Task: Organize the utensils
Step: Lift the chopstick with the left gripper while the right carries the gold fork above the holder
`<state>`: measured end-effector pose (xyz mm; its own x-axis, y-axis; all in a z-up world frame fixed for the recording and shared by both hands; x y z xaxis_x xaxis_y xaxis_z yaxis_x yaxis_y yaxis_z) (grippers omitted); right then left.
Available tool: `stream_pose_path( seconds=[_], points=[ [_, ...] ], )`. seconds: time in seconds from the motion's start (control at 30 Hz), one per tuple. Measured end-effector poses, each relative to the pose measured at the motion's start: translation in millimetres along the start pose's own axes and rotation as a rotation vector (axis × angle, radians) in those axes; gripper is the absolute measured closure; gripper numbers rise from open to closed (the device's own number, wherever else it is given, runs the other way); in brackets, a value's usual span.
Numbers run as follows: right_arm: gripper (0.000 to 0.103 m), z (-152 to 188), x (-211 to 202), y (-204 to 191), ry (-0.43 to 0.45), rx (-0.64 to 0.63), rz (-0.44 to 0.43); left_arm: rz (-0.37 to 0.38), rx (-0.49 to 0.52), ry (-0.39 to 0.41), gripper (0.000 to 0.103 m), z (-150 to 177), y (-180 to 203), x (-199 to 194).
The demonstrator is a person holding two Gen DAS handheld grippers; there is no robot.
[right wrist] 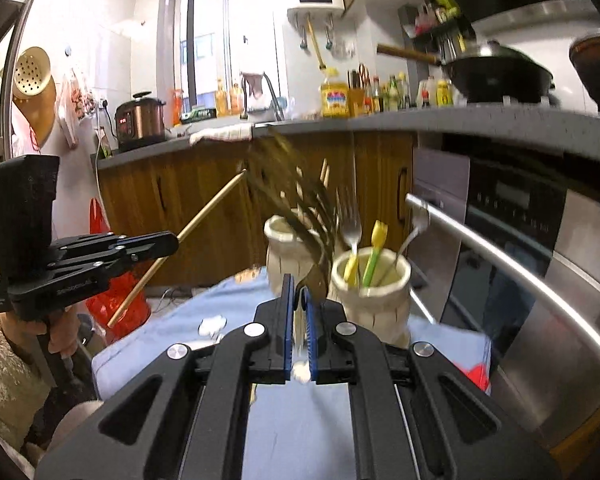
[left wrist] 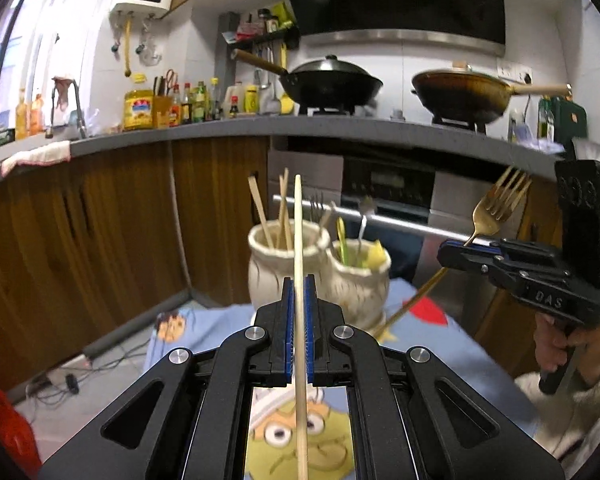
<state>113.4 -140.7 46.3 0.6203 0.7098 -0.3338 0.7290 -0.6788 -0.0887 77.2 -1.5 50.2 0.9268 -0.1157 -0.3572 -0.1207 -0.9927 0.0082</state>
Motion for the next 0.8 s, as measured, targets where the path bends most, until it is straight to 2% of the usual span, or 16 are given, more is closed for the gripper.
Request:
stream_pose_path(
  seconds=[0.13,0.3,0.43,0.5,0.6,0.7,0.8],
  points=[
    [0.098,-18,0,3,0.02,-0.009,-0.005,0.008,-0.017,0.039,0.098,-21,-5,12],
    [0.098,-47,-4,9,0.064,0.001,-0.021,0.05,-0.074,0.125,0.098,-58,-14,29],
    [0.098,-76,-3,25,0.115,0.031,-0.011,0.109,-0.2,0.202,0.098,-84,-31,53],
    [0.098,-91,-4,31,0.148,0.035,-0.003,0.12,-0.246,0.235,0.098,-90,-39,64],
    [0.098,-107,-2,39,0.185,0.027,0.015,0.113,-0.261,0.255,0.098,-94,-43,80],
    [0.098,-112,6,48,0.188,0.039,0.032,0.125,-0.287,0.252,0.098,-94,-43,95],
    [0.098,-110,17,59,0.187,0.059,0.047,0.14,-0.302,0.283,0.098,-97,-41,99]
  ],
)
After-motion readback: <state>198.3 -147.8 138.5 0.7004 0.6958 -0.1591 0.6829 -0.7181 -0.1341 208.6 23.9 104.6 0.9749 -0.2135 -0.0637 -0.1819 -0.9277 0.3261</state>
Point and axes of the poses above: each gripper's, at about its wrist camera, not at the fingertips, and x roughly the way its jaws point, y to its right, z to its underside, the point moved 8 cm from there along x, roughly the way its jaws point, and after that the axes turned 3 degrees about -z, right-handed, at the moved point
